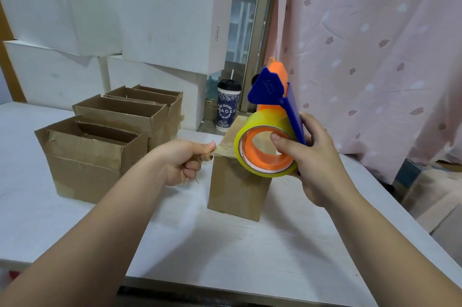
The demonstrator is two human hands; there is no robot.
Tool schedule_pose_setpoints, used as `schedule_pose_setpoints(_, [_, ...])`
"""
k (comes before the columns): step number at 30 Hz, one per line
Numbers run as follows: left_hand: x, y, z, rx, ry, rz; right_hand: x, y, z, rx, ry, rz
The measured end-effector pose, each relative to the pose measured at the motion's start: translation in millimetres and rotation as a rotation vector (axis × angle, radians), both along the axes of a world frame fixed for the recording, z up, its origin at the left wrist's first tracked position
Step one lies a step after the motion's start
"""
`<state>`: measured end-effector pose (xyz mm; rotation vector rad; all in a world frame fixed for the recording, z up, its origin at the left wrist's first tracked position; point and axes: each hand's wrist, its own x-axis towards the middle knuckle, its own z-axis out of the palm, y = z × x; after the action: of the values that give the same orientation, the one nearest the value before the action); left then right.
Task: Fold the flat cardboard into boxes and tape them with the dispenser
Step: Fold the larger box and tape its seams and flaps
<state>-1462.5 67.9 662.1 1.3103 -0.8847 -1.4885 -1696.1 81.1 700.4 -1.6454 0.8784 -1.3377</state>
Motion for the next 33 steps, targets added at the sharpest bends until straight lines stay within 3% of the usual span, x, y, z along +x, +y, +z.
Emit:
schedule_pose_setpoints(6, [-0.8,4.6,-0.1,0.011,-0.056,-0.031,-0.7,-4.8,8.7,-0.069,0.219,-0.013])
schedule_pose_setpoints(13, [-15.6,11.6,-3.7,-0.04,-0.115,0.128,1.4,-2.9,5.0,-0.171,0.38,-0.104])
schedule_pose_setpoints(15, [-23.4,17.1,-5.6,-0.127,-0.189,0.225,1.4,-2.4,4.5,-0.17,0.385,-0.111])
schedule_pose_setpoints(20, [-38.7,26.7,-15.4,-0.475,-0.58,0.317,3.9,-3.4,7.3,-0.161,0.393,-0.124])
schedule_pose_setpoints(22, [-43.0,25.4,-18.5,-0.438,-0.51,0.311,4.6,-3.6,8.1,-0.155,0.413,-0.13])
schedule_pose_setpoints(25, [-43.4,20.5,-18.7,-0.116,0.024,0.252,4.7,-3.8,8.1,-0.181,0.46,-0.16])
schedule_pose_setpoints(27, [-41.8,17.0,-24.7,0.007,0.188,0.212,5.3,-3.5,8.4,-0.19,0.476,-0.166])
schedule_pose_setpoints(30, [-38.6,21.5,-30.1,-0.006,-0.044,0.306,5.7,-4.5,9.9,-0.163,0.476,-0.156])
schedule_pose_setpoints(33, [-30.0,28.1,-32.4,-0.416,-0.351,0.592,5.3,-5.6,10.3,-0.159,0.474,-0.15])
